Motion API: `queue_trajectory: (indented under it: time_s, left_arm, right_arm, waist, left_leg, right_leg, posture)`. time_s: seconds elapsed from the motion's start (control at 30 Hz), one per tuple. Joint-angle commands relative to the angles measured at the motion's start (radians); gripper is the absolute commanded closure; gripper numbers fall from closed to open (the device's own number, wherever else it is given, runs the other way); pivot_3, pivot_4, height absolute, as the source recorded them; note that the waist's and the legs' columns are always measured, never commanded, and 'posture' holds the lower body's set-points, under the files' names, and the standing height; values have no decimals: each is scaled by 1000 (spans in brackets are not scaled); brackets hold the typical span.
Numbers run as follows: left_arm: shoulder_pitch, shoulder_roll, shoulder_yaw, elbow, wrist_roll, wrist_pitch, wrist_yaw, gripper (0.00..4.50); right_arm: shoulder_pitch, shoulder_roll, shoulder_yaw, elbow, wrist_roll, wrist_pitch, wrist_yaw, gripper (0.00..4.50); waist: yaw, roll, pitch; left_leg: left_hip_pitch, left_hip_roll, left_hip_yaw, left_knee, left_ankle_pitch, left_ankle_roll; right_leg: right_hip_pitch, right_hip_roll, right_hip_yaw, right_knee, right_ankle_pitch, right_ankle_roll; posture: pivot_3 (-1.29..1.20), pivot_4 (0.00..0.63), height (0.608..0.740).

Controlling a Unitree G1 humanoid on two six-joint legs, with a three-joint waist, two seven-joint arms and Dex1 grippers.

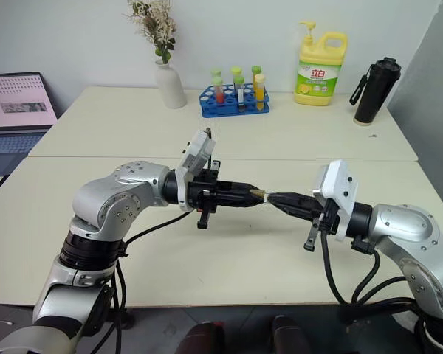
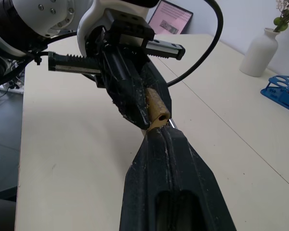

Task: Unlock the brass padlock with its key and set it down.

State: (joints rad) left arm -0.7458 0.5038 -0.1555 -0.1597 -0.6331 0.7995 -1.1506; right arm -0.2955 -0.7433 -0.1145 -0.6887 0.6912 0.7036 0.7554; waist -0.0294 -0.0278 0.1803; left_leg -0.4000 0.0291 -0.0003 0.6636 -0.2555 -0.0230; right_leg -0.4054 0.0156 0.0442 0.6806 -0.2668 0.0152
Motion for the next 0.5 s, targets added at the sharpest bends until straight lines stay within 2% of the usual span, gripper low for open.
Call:
queue_trajectory:
  time_s: [0.03, 0.5]
  left_arm:
    - [4, 7, 5, -43, -24, -4, -16, 4332]
    - [29, 44, 2, -79, -61, 9, -72, 4332]
  right_arm:
    - [-13, -9, 7, 10, -12, -29, 9, 4500]
    - [-12, -60, 65, 73, -39, -74, 127, 4500]
  waist:
    - [0, 0, 0]
    - [0, 0, 0]
  left_leg:
    - [0, 0, 0, 0, 0, 0]
    - [0, 0, 0, 0, 0, 0]
  right_leg:
    - [0, 0, 0, 0, 0, 0]
    - [0, 0, 0, 0, 0, 0]
  posture:
    - [0, 150, 740]
    - [0, 150, 740]
